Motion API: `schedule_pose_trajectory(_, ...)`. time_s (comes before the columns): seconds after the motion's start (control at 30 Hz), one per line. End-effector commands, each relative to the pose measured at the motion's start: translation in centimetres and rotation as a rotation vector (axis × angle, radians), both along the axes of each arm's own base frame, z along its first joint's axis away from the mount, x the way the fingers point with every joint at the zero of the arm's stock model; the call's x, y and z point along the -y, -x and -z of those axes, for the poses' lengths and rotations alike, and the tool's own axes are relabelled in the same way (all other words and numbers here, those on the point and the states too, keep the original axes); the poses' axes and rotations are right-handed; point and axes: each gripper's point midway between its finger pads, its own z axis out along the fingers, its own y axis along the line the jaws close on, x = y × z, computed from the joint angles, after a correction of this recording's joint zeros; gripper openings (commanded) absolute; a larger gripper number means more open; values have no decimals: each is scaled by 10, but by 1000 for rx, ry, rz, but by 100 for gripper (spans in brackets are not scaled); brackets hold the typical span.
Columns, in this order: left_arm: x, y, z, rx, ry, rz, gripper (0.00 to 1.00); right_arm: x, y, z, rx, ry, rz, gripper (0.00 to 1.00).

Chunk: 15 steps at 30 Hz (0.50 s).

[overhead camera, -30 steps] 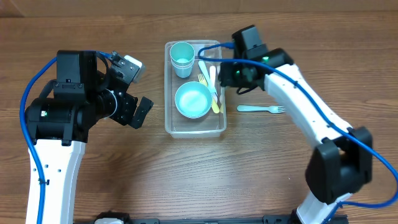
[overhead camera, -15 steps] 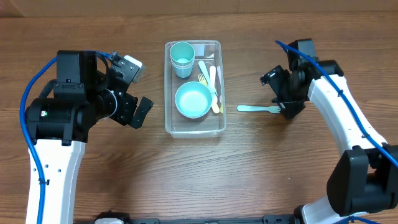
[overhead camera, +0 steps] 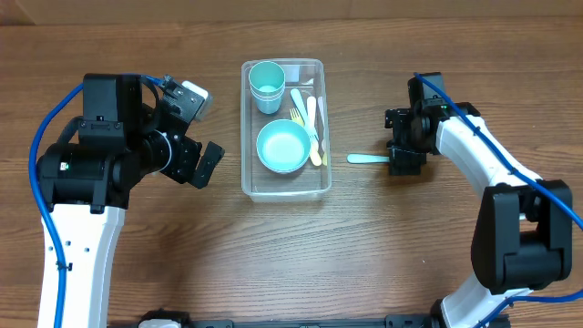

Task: Pack container
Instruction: 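Move the right gripper to the remaining light-blue fork and grasp it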

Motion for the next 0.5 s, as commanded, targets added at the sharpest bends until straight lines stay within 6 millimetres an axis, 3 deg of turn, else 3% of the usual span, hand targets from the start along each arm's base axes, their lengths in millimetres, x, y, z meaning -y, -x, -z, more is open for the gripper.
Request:
schedule_pose_trajectory(0.0, 2, 0, -10, 34, 8, 25, 100, 12, 2, 13, -22, 80, 32, 91)
schedule_pose_trajectory(0.17, 2, 0, -10, 34, 8, 25, 100, 12, 7, 37, -86, 88, 30, 90)
schedule_pose_trajectory(0.27, 2, 0, -10, 34, 8, 25, 100, 14, 0, 38, -58, 98, 34, 89)
schedule_pose_trajectory(0.33, 2, 0, -10, 34, 8, 25, 100, 14, -6, 39, -37, 96, 34, 84)
schedule_pose_trajectory(0.47, 2, 0, -10, 34, 8, 25, 100, 7, 0, 55, -86, 59, 23, 81)
